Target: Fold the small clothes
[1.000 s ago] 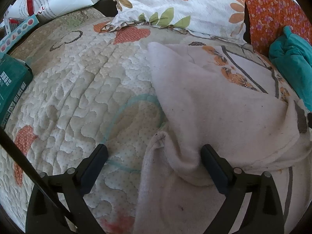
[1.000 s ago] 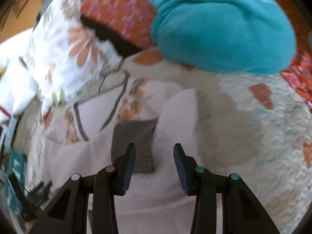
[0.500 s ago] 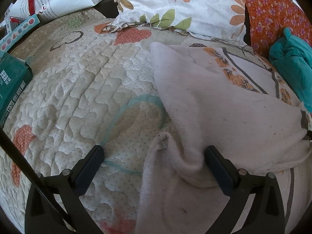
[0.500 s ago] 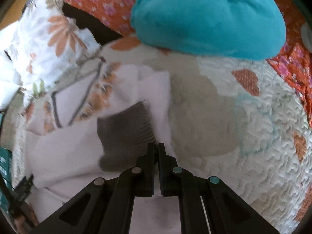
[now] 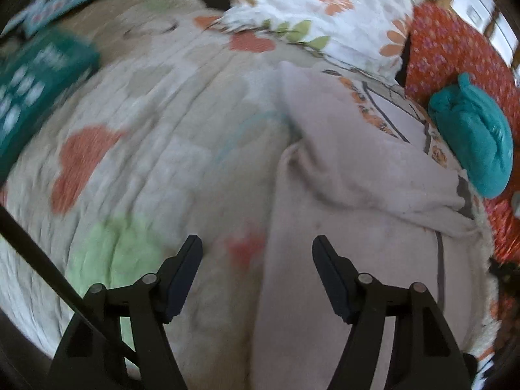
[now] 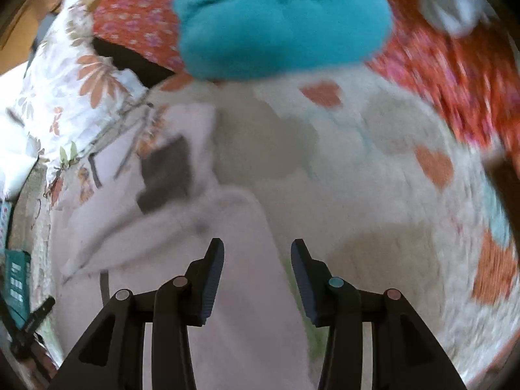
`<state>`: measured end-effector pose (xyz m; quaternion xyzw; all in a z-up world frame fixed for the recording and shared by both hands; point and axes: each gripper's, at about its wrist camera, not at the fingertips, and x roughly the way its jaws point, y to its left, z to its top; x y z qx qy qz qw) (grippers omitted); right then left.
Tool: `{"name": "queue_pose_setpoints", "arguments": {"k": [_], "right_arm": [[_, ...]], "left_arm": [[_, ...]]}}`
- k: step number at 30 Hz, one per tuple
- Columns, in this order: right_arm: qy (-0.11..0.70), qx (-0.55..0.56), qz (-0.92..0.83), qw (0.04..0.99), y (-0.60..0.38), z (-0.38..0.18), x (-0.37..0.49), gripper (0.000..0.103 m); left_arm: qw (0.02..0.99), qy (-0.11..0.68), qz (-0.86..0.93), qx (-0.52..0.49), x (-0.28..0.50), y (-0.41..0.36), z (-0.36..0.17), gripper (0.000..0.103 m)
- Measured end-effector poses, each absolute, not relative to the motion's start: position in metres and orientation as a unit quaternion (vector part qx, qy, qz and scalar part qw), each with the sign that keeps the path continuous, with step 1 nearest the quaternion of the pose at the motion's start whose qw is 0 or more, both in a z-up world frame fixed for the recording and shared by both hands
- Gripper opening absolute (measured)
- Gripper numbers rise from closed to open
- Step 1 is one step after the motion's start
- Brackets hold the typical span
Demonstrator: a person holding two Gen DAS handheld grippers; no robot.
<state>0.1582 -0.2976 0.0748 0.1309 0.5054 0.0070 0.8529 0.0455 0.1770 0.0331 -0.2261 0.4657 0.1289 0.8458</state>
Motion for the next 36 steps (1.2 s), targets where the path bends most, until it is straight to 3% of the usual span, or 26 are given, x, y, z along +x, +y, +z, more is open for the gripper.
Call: {"name": "queue_pose_setpoints", "arguments": {"k": [6, 12, 25, 29, 31, 33, 35, 36], "right_arm": [[0.548, 0.187, -0.002, 0.815, -0.32, 0.04, 0.132, 0.047], [0.537, 0.227, 0.04, 0.811, -0.327, 0.036, 0.098, 0.048], [0.552, 0.306, 0.141, 0.763, -0.328, 0.008, 0.01, 0.048], [0.552, 0.292, 0.151, 0.766, -0.327, 0.004, 0.0, 0.048], [0.55, 0.276, 0.148, 0.774, -0.322, 0.006, -0.004, 0.048], [0.548, 0.25, 0.141, 0.785, -0.317, 0.009, -0.004, 0.045], [0.548, 0.223, 0.128, 0.796, -0.308, 0.011, -0.008, 0.029], [0.549, 0.207, 0.119, 0.801, -0.305, 0.012, -0.009, 0.024]], "left_arm": [[0.847, 0.464, 0.097, -0.243, 0.01, 0.166, 0.031, 0.069], [0.849, 0.469, 0.037, -0.241, -0.02, 0.13, 0.02, 0.064], [0.829, 0.474, -0.028, -0.296, -0.07, 0.089, 0.002, 0.062], [0.831, 0.485, -0.02, -0.271, -0.074, 0.075, -0.002, 0.062], [0.833, 0.486, -0.014, -0.264, -0.075, 0.071, -0.001, 0.057], [0.832, 0.496, 0.016, -0.247, -0.075, 0.071, -0.001, 0.022], [0.828, 0.498, 0.031, -0.255, -0.078, 0.079, 0.0, 0.008], [0.825, 0.494, 0.031, -0.272, -0.08, 0.085, 0.003, 0.007]]}}
